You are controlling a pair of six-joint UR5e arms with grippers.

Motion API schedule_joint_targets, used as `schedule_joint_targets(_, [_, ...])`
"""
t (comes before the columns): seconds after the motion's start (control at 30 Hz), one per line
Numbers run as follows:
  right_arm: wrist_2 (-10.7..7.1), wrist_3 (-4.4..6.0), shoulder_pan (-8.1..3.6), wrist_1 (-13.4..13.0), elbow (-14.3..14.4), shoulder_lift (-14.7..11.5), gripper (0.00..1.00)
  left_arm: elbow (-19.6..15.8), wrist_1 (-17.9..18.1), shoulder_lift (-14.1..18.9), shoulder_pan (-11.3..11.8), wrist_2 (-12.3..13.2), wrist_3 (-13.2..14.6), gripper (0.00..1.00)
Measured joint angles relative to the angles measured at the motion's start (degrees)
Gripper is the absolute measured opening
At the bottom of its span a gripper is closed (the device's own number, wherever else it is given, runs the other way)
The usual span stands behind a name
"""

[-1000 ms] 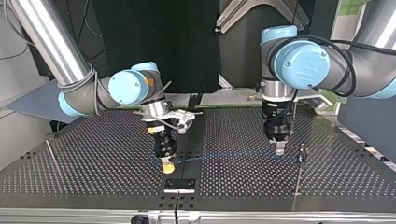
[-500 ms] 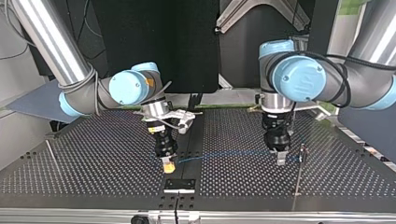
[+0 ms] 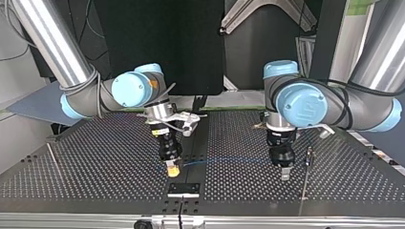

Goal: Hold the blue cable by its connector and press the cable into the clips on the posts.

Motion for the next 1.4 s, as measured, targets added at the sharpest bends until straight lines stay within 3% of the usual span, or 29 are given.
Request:
schedule_joint_targets(0.3, [-0.09, 0.08, 0.03, 0.1, 0.0, 0.0, 0.00, 0.6, -0.1, -0.7, 0.6, 0.6, -0.3, 1.00])
schedule_joint_targets(0.33, [-0.12, 0.07, 0.03, 0.1, 0.0, 0.0, 0.00, 0.6, 0.0, -0.7, 0.6, 0.5, -0.2, 0.88])
schedule_joint_targets(0.37, [-0.13, 0.07, 0.04, 0.1, 0.0, 0.0, 0.00, 0.5, 0.0, -0.7, 0.7, 0.5, -0.2, 0.88])
schedule_joint_targets(0.43, [-0.16, 0.07, 0.04, 0.2, 0.0, 0.0, 0.00, 0.5, 0.2, -0.7, 0.6, 0.3, 0.1, 0.54])
schedule_joint_targets(0.47, [-0.16, 0.07, 0.04, 0.2, 0.0, 0.0, 0.00, 0.5, 0.3, -0.7, 0.6, 0.2, 0.4, 0.54])
schedule_joint_targets(0.5, [-0.16, 0.07, 0.03, 0.2, 0.0, 0.0, 0.00, 0.5, 0.5, -0.7, 0.6, 0.1, 0.7, 0.25])
schedule_joint_targets(0.53, [-0.17, 0.07, 0.05, 0.2, 0.0, 0.0, 0.00, 0.5, 0.7, -0.6, 0.6, -0.1, 1.1, 0.03])
schedule_joint_targets(0.73, [-0.18, 0.04, 0.10, 0.2, 0.0, 0.0, 0.00, 0.5, 1.7, -0.6, 0.4, -0.1, 2.9, 0.00])
schedule_joint_targets(1.03, [-0.18, 0.05, 0.20, 0.5, 0.0, 0.0, 0.00, 0.4, 2.0, -0.6, 0.4, 0.3, 1.2, 0.00])
schedule_joint_targets(1.2, [-0.04, 0.08, 0.13, 2.2, 0.3, 0.0, 0.00, 0.0, 2.0, -0.6, 0.1, 0.0, 1.0, 0.00])
schedule_joint_targets(1.4, [2.51, 0.08, -0.02, 3.0, 3.0, -0.1, 0.00, -2.5, 4.1, -0.6, -0.7, -0.2, 1.1, 0.00])
